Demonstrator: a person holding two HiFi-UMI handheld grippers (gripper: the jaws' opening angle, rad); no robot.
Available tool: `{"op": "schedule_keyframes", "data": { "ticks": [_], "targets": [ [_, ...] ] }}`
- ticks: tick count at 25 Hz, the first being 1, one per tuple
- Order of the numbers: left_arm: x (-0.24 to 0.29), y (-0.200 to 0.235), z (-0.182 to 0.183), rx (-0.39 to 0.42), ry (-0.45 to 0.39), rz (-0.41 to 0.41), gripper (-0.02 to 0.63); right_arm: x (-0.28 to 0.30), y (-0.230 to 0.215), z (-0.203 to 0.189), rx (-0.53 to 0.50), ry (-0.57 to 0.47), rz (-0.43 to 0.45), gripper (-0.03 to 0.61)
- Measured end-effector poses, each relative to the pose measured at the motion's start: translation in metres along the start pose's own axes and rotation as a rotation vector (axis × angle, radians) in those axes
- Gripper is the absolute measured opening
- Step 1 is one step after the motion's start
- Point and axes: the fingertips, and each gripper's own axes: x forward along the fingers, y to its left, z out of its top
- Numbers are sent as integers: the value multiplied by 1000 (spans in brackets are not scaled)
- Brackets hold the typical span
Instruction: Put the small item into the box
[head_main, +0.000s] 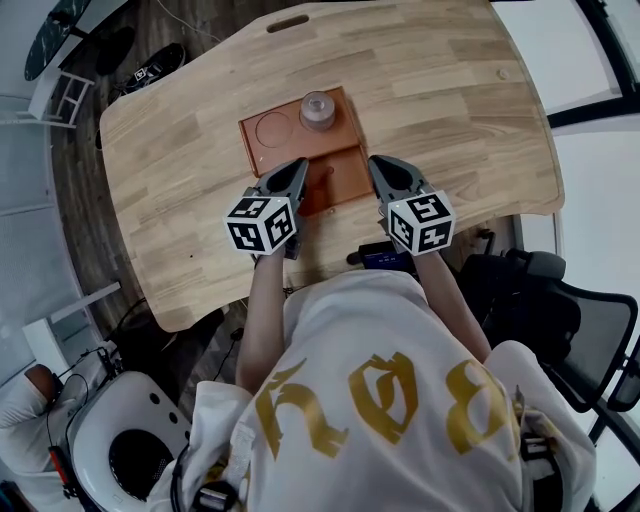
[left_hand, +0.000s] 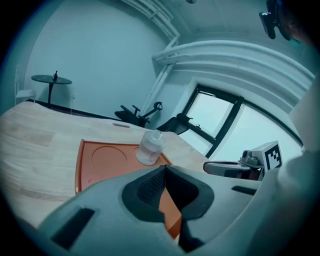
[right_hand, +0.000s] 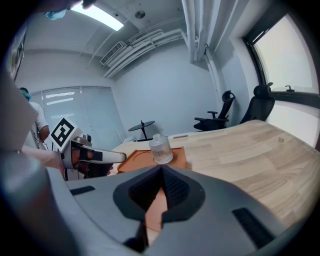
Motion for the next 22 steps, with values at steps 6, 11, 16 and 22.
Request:
{"op": "schedule_keyframes", "data": {
  "ticks": [6, 11, 16, 22],
  "targets": [
    [-26, -15, 22, 90, -86, 29, 11, -15, 23, 25, -59, -66, 11, 12],
    [-49, -26, 31, 114, -136, 40, 11, -37, 44, 37, -82, -111, 25, 12],
    [-72, -35, 35, 145, -182, 65, 11, -51, 53, 43, -103, -142, 18, 12],
    [-91, -53, 51, 259, -244, 113, 10, -64, 52, 49, -123, -169, -9, 12]
  ]
}}
